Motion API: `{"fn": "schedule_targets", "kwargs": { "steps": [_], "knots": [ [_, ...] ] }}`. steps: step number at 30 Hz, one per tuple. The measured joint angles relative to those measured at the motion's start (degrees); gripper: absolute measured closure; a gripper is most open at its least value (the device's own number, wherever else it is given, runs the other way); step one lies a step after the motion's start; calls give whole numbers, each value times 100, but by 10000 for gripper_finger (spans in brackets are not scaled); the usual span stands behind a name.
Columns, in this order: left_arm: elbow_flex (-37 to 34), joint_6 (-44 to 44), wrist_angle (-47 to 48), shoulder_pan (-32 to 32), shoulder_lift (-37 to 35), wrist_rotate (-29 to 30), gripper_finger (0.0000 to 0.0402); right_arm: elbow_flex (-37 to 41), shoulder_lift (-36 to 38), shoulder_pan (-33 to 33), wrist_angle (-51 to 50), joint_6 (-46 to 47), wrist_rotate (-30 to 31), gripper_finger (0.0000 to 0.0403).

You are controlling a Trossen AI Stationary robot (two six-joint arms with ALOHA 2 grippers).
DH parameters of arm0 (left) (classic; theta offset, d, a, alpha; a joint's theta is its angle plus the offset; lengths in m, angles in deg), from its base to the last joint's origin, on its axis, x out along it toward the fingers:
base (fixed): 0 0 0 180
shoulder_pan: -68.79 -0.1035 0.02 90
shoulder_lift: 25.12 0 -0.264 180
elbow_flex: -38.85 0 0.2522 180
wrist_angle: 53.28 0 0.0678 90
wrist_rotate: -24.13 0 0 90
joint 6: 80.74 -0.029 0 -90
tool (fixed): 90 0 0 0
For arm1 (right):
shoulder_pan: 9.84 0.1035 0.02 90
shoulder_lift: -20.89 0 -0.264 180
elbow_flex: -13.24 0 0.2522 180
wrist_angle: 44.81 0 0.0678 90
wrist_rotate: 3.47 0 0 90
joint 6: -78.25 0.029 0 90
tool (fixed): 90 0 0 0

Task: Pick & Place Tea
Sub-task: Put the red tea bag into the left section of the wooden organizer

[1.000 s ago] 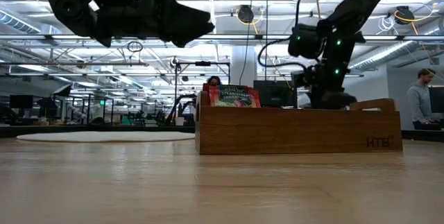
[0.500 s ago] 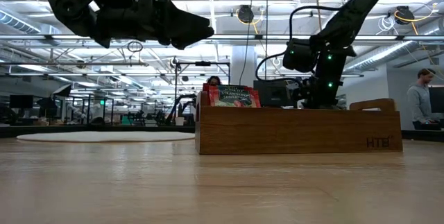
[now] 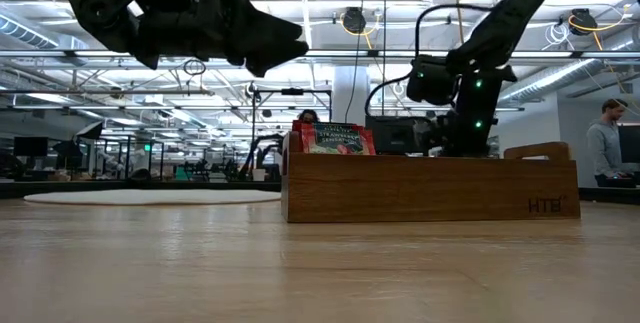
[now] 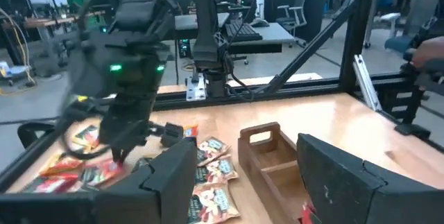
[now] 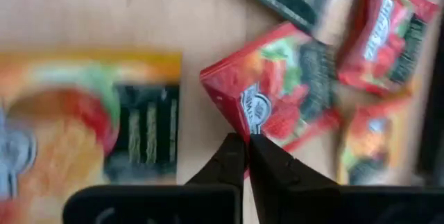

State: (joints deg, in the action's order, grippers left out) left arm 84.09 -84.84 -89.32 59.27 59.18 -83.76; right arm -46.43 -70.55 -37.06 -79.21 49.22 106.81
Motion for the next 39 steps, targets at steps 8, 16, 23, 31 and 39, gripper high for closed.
{"fn": "schedule_targets", "kwargs": {
  "steps": [8, 16, 23, 31, 39],
  "knots": [
    [5, 1425, -44, 2, 0, 669, 156, -4, 1087, 1714, -154, 232, 2324, 402],
    [74, 3188, -95, 71, 2, 1851, 156, -13, 1004, 3521, 2218, -507, 3081, 402],
    [74, 3692, -223, 452, 2, 2387, 156, -11, 223, 3732, 4870, -2367, 3206, 402],
    [74, 4068, -234, 625, 2, 3222, 156, -11, -137, 3730, 5693, -2819, 2892, 403],
    [183, 4264, -79, 690, 2, 3305, 156, -12, -130, 3698, 5958, -2807, 2682, 403]
  ]
}}
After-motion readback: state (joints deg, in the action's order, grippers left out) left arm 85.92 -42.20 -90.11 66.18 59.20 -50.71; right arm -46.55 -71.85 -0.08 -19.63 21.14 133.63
